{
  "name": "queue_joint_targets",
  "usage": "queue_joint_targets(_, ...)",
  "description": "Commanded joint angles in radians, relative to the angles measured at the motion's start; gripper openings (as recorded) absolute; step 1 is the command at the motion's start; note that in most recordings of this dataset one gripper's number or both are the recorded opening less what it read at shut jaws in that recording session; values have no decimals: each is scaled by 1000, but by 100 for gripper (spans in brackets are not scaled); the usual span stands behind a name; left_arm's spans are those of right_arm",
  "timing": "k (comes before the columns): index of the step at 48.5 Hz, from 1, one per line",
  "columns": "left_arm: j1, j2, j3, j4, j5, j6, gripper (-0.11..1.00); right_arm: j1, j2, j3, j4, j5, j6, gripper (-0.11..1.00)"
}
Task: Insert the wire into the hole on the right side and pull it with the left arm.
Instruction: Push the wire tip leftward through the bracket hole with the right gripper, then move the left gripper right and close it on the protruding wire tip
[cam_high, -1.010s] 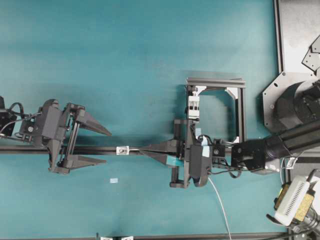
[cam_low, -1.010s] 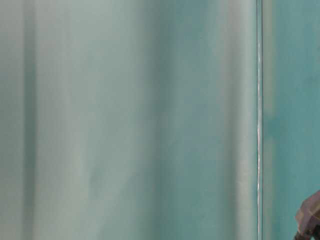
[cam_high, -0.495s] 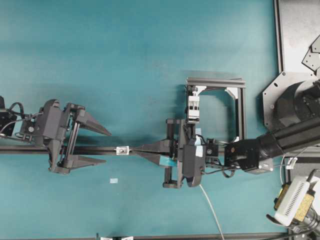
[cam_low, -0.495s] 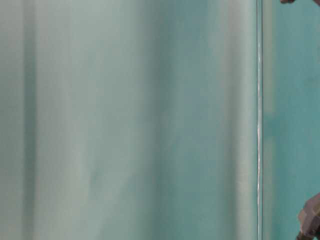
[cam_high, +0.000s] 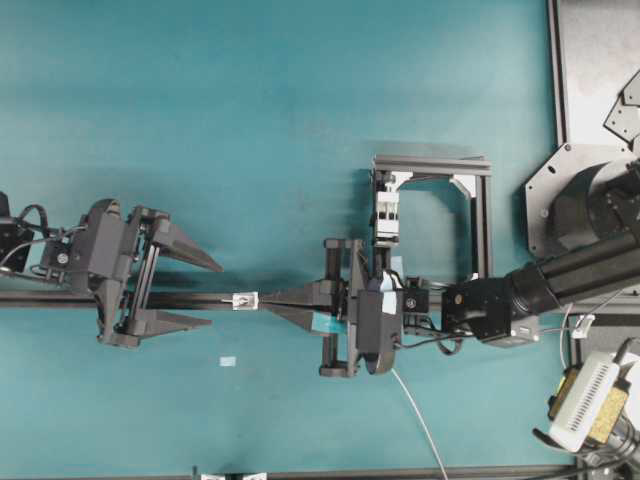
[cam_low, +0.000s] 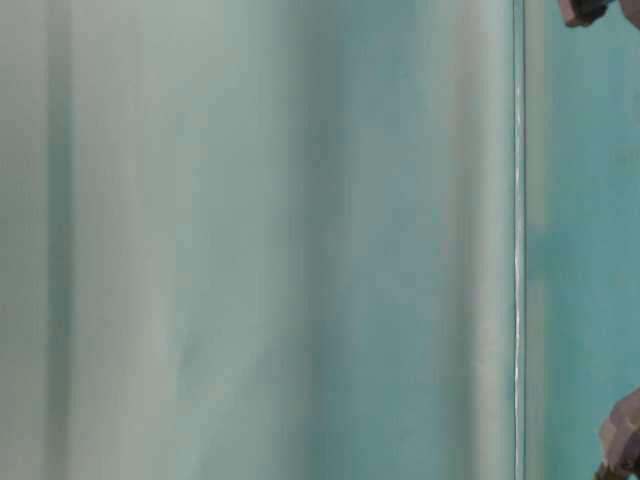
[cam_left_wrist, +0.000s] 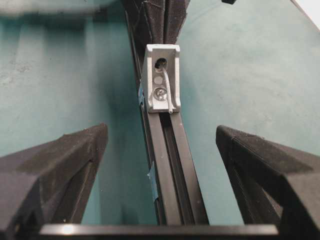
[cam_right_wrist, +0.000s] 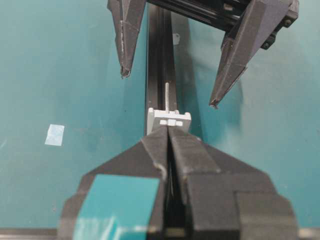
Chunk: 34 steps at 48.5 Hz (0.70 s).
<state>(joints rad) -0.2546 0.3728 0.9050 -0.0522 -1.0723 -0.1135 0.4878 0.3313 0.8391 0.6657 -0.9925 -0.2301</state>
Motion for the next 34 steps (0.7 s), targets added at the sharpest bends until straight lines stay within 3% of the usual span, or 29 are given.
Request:
queue_joint_targets(1, 2, -20, -12, 0, -5, -2, 72, -2, -15, -14, -5, 0, -2, 4)
queue_joint_targets(34, 2, -21, -67, 0, 71, -2, 70, -2, -15, -14, -5, 5, -2, 4)
